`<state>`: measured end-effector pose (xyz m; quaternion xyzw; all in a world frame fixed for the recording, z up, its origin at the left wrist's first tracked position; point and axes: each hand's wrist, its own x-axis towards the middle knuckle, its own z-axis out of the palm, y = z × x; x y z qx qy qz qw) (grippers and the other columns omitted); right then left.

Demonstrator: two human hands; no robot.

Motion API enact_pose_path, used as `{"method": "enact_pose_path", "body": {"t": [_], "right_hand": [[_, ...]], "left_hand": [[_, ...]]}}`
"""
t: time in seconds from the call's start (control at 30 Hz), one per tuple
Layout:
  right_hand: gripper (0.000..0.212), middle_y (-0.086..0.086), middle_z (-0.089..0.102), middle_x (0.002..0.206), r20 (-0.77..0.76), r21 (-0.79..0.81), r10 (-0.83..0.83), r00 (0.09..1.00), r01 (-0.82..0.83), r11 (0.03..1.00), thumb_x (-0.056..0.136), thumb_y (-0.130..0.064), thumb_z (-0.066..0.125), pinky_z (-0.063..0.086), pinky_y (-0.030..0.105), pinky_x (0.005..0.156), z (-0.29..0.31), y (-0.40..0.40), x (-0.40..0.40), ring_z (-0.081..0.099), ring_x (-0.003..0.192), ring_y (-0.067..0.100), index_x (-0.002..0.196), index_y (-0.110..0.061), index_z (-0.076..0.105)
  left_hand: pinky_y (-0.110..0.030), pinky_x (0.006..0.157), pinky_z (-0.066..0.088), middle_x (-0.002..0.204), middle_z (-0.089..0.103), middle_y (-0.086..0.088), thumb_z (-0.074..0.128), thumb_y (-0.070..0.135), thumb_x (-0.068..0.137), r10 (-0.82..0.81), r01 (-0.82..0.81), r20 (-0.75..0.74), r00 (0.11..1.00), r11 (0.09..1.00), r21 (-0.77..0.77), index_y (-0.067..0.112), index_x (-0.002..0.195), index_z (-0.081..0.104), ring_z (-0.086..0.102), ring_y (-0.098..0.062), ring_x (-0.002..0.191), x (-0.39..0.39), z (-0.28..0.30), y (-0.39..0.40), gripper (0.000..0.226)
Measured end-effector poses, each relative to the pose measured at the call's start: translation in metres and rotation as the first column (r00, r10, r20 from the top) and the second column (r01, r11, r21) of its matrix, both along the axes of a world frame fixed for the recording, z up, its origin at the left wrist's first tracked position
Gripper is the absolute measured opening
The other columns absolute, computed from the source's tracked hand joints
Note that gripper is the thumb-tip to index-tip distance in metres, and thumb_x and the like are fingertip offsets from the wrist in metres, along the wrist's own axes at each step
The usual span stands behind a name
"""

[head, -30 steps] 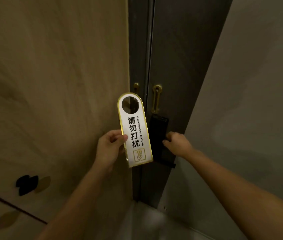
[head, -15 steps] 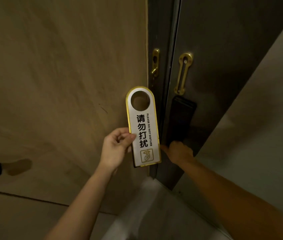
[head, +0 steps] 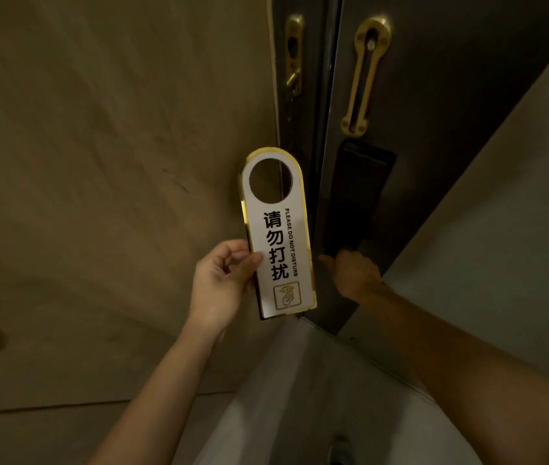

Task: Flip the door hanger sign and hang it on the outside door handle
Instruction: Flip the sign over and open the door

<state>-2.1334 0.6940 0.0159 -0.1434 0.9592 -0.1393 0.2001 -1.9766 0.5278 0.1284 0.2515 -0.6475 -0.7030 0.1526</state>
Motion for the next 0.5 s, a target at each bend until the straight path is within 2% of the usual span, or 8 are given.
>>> {"method": "enact_pose_path", "body": {"t": [0.1, 0.17, 0.23, 0.3, 0.43, 0.47, 0.5], "right_hand": [[0.052, 0.017, 0.066, 0.104, 0.051, -0.088, -0.097, 0.994, 0.101, 0.991, 0.097, -0.058, 0.035, 0.049, 0.044, 0.087, -0.006, -0.001, 0.004, 0.063, 0.097, 0.036, 0.098, -0.010, 0.056], [0.049, 0.018, 0.065, 0.106, 0.042, -0.129, -0.108, 0.993, 0.112, 0.985, 0.097, -0.058, 0.034, 0.042, 0.051, 0.098, -0.010, 0.000, 0.005, 0.061, 0.103, 0.037, 0.093, -0.013, 0.053], [0.044, 0.017, 0.062, 0.099, 0.062, -0.195, -0.115, 0.991, 0.125, 0.973, 0.098, -0.057, 0.035, 0.040, 0.053, 0.100, -0.014, 0.000, 0.005, 0.060, 0.104, 0.037, 0.080, -0.018, 0.045], [0.042, 0.017, 0.059, 0.095, 0.116, -0.283, -0.143, 0.983, 0.171, 0.944, 0.098, -0.055, 0.038, 0.040, 0.053, 0.100, -0.020, 0.002, 0.007, 0.058, 0.104, 0.037, 0.075, -0.020, 0.041], [0.035, 0.022, 0.058, 0.108, 0.168, -0.388, -0.172, 0.971, 0.225, 0.894, 0.099, -0.049, 0.041, 0.030, 0.054, 0.107, -0.029, 0.002, 0.007, 0.053, 0.116, 0.039, 0.085, -0.018, 0.049], [0.036, 0.023, 0.057, 0.118, 0.205, -0.405, -0.181, 0.962, 0.252, 0.879, 0.099, -0.049, 0.041, 0.027, 0.055, 0.110, -0.030, 0.002, 0.007, 0.049, 0.123, 0.040, 0.099, -0.015, 0.056], [0.047, 0.024, 0.052, 0.131, 0.249, -0.422, -0.189, 0.950, 0.282, 0.861, 0.100, -0.048, 0.041, 0.023, 0.054, 0.113, -0.031, 0.002, 0.008, 0.044, 0.130, 0.040, 0.120, -0.009, 0.056]], "left_hand": [[-0.032, 0.058, 0.047, 0.076, 0.075, 0.003, 0.063, 0.003, 0.091, -0.002, 0.003, 0.021, 1.000, 1.000, -0.015, 0.014, 0.093, 0.066, 0.065, -0.017, 0.070, 0.012, -0.006, -0.002, 0.011], [-0.031, 0.056, 0.046, 0.078, 0.076, 0.000, 0.063, 0.003, 0.091, 0.002, -0.002, 0.014, 1.000, 1.000, -0.015, 0.012, 0.094, 0.066, 0.063, -0.019, 0.070, 0.016, -0.007, -0.004, 0.010], [-0.029, 0.055, 0.046, 0.078, 0.076, -0.001, 0.064, 0.004, 0.091, 0.017, -0.017, 0.016, 1.000, 1.000, -0.019, 0.011, 0.095, 0.066, 0.060, -0.024, 0.070, 0.018, -0.009, -0.006, 0.008], [-0.027, 0.054, 0.046, 0.079, 0.075, -0.004, 0.064, 0.003, 0.091, 0.032, -0.032, 0.009, 0.999, 0.999, -0.011, 0.010, 0.094, 0.066, 0.059, -0.027, 0.071, 0.021, -0.012, -0.006, 0.008], [-0.032, 0.059, 0.048, 0.078, 0.071, -0.004, 0.064, 0.002, 0.090, 0.072, -0.072, 0.001, 0.997, 0.997, -0.013, 0.013, 0.092, 0.066, 0.058, -0.026, 0.069, 0.027, -0.018, -0.007, 0.011], [-0.032, 0.059, 0.048, 0.078, 0.070, -0.004, 0.064, 0.002, 0.090, 0.079, -0.079, 0.002, 0.997, 0.997, -0.018, 0.013, 0.092, 0.066, 0.057, -0.023, 0.066, 0.029, -0.019, -0.007, 0.011], [-0.032, 0.059, 0.048, 0.078, 0.069, -0.005, 0.065, 0.002, 0.090, 0.085, -0.085, 0.005, 0.996, 0.996, -0.024, 0.013, 0.092, 0.066, 0.057, -0.021, 0.065, 0.032, -0.020, -0.007, 0.012]]}}
